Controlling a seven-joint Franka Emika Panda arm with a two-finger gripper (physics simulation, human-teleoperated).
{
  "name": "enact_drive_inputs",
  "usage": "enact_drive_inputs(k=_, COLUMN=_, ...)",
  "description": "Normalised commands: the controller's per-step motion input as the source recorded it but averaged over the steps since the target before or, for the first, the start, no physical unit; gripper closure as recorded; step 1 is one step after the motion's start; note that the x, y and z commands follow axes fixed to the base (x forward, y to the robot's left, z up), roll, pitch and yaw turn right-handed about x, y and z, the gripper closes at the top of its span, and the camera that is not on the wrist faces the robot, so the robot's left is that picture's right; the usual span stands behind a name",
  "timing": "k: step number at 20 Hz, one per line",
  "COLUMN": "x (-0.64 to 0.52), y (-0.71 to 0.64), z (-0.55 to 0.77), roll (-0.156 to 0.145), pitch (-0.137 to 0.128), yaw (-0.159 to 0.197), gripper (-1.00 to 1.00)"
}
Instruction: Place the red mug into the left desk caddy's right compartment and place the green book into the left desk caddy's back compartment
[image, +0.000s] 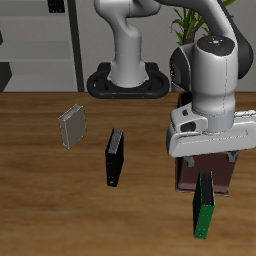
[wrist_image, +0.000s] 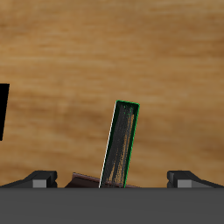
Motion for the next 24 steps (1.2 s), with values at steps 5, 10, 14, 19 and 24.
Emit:
enact_drive_inputs(k=5, x=0.28, y=-0.03, z=-0.21, roll=-0.037, pitch=0.037, yaw=-0.007, gripper=-1.00)
enact_drive_inputs(k=10, x=0.10, y=0.09, z=-0.37, roll=0.006, pitch=0.043, yaw=-0.002, gripper=-1.00)
enact_drive_inputs(k=14, x=0.11, y=0.03, z=-0.32, roll=-0.020, pitch=0.034, yaw=-0.033, gripper=-1.00)
enact_drive_inputs(k=19, x=0.01, y=-0.02, z=-0.25, roll=0.001, pitch=0.030, yaw=-0.019, gripper=-1.00)
enact_drive_inputs(k=24, x=-0.01, y=-0.08, z=-0.20, roll=0.006, pitch=0.023, yaw=-0.013, gripper=1.00)
